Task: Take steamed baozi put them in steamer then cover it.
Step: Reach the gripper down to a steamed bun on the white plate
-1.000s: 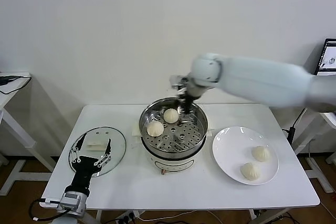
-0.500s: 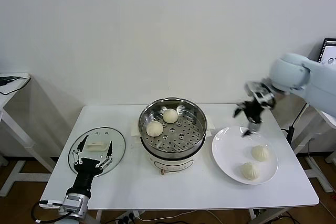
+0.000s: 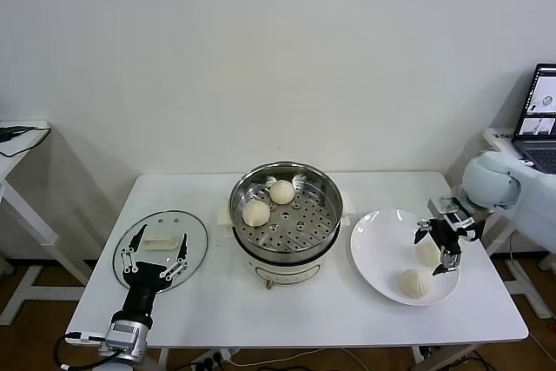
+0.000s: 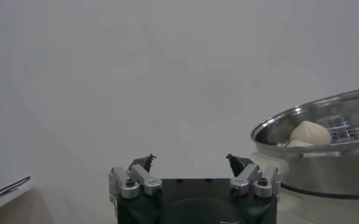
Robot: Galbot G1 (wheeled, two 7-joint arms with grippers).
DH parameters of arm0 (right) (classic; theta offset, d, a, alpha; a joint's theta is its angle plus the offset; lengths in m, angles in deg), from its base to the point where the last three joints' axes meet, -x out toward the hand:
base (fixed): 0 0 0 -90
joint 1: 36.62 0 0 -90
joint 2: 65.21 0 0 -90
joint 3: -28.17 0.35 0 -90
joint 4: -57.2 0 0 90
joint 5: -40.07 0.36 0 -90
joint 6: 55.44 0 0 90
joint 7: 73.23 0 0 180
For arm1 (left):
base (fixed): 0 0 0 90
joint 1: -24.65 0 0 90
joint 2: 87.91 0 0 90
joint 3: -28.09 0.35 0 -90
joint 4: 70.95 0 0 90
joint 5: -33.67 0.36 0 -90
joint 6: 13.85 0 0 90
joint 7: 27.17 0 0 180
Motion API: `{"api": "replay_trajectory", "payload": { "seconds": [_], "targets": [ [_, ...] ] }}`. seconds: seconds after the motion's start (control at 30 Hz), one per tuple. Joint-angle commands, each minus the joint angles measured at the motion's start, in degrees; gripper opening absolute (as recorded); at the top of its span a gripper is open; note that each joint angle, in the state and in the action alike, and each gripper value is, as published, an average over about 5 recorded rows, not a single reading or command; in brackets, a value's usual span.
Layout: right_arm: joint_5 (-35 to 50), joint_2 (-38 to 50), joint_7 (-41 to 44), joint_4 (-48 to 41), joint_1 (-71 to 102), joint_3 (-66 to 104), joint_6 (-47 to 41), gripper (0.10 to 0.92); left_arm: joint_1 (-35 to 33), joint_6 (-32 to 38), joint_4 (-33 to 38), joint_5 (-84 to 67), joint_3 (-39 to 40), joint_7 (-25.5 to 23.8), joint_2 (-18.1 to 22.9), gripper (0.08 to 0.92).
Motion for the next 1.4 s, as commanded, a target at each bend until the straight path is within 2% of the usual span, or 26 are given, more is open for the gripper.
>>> {"api": "replay_trajectory", "payload": {
  "seconds": [0.03, 1.17, 1.27, 1.4],
  "targets": [
    [-4.96, -1.13, -2.26, -2.19, 13.77, 9.24, 1.36, 0.823, 0.04, -0.01, -0.26, 0.10, -0.02, 0.02, 0.07, 0.823],
    [-7.62, -4.75, -2.35, -5.21, 16.26, 11.70, 0.82, 0.822, 0.24, 0.30, -1.33, 0.39, -0.01, 0.02, 0.08, 0.823],
    [-7.64, -4.76, -2.21, -5.35, 16.40, 11.86, 0.83, 0.810, 0.35, 0.31, -1.50, 0.39, 0.03, 0.02, 0.11, 0.823],
    [-7.68, -4.80, -2.18, -5.53, 16.55, 12.25, 0.90, 0.739, 0.47, 0.38, -1.82, 0.39, 0.01, 0.01, 0.11, 0.823]
  ]
}}
